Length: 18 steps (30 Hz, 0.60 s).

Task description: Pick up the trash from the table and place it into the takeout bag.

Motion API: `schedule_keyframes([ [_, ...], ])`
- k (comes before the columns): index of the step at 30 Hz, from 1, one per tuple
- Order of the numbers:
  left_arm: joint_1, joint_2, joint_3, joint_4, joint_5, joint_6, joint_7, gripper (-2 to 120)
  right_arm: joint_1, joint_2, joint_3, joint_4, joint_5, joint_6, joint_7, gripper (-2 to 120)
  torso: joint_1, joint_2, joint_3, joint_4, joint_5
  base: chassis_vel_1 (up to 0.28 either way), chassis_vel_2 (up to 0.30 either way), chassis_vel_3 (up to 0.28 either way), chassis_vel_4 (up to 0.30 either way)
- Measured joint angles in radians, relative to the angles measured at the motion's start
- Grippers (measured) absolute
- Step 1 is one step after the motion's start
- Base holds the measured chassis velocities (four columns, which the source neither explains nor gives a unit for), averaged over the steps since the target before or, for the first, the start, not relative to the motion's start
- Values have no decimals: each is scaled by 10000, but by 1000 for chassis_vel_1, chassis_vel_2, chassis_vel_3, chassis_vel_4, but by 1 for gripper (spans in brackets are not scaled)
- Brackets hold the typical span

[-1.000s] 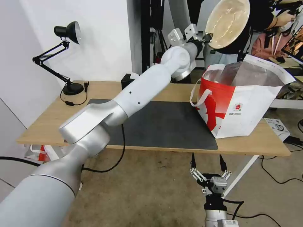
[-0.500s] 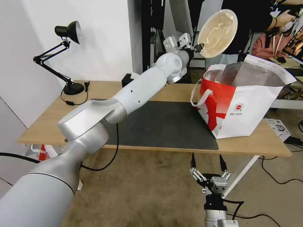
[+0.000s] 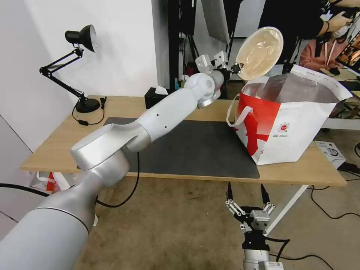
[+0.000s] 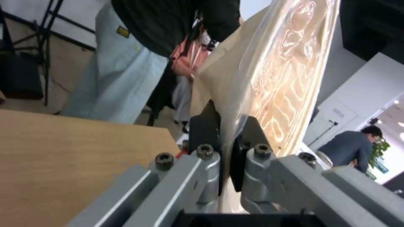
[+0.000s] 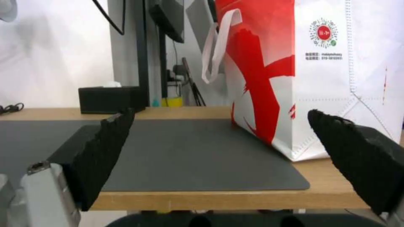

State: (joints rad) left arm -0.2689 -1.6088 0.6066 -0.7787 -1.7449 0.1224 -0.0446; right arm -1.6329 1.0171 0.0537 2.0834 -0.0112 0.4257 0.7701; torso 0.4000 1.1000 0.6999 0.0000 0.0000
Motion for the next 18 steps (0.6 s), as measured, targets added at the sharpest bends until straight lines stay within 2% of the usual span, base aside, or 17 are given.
schedule_keyframes([
  [6, 56, 5, 62, 3, -41, 87, 239, 1, 0, 0, 0, 0, 0, 0, 0, 100, 0, 0, 1, 1, 0, 0, 0, 0, 0],
  [10, 77, 6, 308, -128, -59, 294, 1026, 1, 0, 0, 0, 0, 0, 0, 0, 100, 0, 0, 0, 0, 0, 0, 0, 0, 0],
  [18, 141, 7, 486, 43, -38, 325, 1919, 1, 0, 0, 0, 0, 0, 0, 0, 100, 0, 0, 1, 0, 0, 0, 0, 0, 0],
])
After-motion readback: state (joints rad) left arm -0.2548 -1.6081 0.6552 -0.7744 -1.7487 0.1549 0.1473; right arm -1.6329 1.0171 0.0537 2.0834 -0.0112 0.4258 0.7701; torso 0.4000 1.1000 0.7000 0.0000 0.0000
